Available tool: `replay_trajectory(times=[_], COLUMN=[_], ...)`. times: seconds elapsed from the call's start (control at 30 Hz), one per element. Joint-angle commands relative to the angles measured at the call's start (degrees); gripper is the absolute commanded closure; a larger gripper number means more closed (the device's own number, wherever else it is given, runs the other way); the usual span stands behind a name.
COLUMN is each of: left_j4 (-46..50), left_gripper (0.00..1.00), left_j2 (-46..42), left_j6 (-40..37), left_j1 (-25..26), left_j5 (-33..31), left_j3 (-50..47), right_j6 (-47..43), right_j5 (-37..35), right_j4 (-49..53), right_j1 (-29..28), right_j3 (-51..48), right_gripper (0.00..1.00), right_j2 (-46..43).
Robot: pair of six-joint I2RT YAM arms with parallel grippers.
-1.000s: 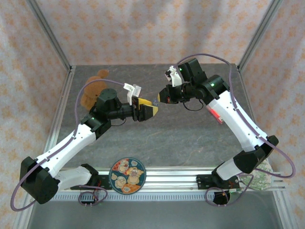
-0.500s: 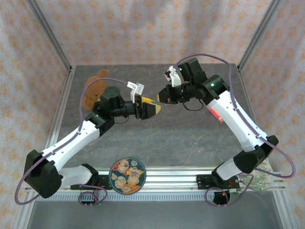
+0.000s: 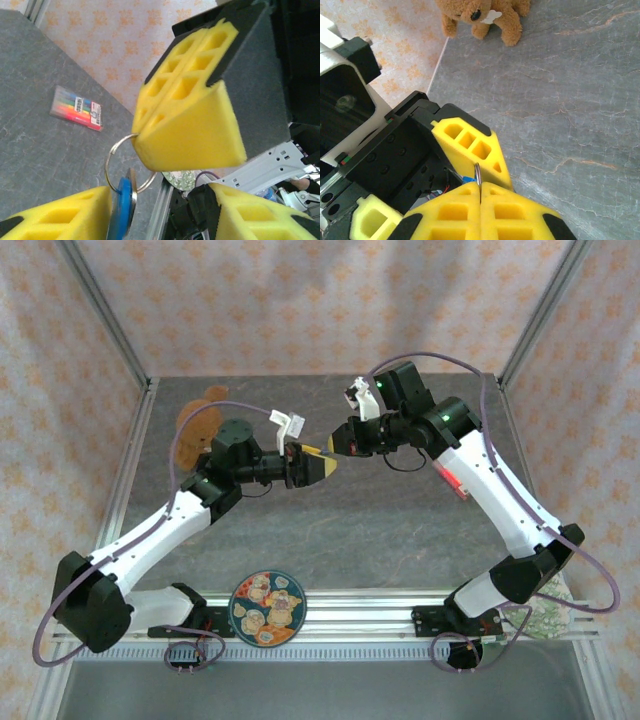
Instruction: Remove the keys from the keyring
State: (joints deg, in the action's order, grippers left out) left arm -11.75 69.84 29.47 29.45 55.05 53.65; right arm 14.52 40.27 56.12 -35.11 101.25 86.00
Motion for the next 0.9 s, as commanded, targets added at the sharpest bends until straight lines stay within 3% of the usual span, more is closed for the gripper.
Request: replay_trajectory(times=[0.0,0.47,0.7,0.73,0.87], left_j4=[3.5,7.9,7.9,8.3,8.8], left_gripper=[0.52,0.73,0.96,0.95,0.54], left_j2=[-2.6,-4.3,-3.9,-4.0,-4.4], left_j6=[-3.0,-5.6,-6.2,-6.4,-6.9], left_j1=[-0.6,-1.4,-1.4,-1.4,-1.4], left_j5=[-0.1,-1.7,-2.4,-3.1,-5.8], left_j3=[1.1,0.7,0.8,0.8,0.5], right_j6=[0.1,-0.3,0.0,0.0,0.0], right_j5=[-0.9,-1.0,-1.1,-1.1,-0.9], right_j4=[-1.3,-0.7,-1.1,-1.1,-1.0], right_j1=[-0.2,-0.2,-0.2,-0.2,-0.2], right_j3=[0.2,-0.4,-0.8,-0.9,-0.9], right_gripper=[1.00,1.00,1.00,1.00,1.00], right_j2=[-1.0,-1.3,-2.0,-2.0,-2.1])
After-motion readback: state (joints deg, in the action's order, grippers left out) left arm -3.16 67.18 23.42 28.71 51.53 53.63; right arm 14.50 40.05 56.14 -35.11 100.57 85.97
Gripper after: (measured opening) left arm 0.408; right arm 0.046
